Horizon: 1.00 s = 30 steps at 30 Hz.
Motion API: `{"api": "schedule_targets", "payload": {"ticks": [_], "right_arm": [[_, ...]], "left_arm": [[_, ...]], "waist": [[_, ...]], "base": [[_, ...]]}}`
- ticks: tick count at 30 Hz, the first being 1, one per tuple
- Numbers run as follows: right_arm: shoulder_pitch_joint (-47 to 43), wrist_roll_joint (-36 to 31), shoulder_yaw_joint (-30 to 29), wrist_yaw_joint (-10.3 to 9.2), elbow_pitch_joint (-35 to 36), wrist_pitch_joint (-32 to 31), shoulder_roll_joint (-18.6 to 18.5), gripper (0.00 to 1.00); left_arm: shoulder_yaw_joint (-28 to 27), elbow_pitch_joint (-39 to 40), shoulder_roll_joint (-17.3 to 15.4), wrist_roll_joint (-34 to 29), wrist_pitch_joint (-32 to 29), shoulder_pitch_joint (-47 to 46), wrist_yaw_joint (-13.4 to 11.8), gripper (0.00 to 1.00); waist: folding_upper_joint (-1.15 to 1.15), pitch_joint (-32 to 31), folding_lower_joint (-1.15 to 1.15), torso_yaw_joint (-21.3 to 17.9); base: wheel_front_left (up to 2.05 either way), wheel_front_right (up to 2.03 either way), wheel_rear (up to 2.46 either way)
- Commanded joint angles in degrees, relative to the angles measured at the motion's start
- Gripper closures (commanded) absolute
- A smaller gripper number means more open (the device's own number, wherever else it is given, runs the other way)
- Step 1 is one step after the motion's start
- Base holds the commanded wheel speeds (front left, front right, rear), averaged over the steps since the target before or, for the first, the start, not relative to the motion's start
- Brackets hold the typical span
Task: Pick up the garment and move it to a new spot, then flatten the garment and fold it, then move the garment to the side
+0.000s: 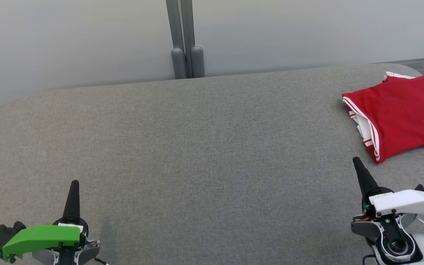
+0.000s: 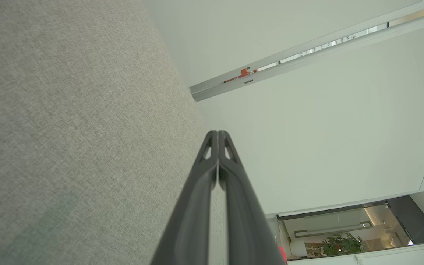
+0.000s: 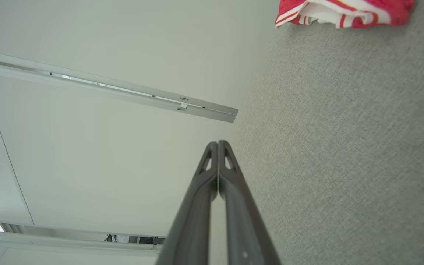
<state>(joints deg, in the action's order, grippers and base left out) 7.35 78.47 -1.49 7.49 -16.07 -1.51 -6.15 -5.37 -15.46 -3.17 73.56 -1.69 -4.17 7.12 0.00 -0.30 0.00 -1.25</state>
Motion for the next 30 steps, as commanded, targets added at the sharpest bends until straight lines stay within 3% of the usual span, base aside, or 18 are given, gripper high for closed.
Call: {"api": "schedule_targets", "payload": {"ticks": [1, 30], "right_arm": [[-0.2, 1.2, -0.6, 0.01, 0.7, -0.5, 0.0, 1.0], [-1.1, 10.5, -4.0, 0.01, 1.8, -3.9, 2.5, 1.0]], "left_arm": [[-0.3, 0.5, -0.1, 1.4, -0.3, -1.4, 0.4, 1.0], [-1.1, 1.3, 0.2, 14.2, -3.7, -2.2, 0.5, 1.0]], "waist": [[0.0, 0.0, 0.0, 0.0], [0.0, 0.3, 0.0, 0.9]], "base": [[0.0, 0.0, 0.0], [0.0, 0.0, 0.0]]}}
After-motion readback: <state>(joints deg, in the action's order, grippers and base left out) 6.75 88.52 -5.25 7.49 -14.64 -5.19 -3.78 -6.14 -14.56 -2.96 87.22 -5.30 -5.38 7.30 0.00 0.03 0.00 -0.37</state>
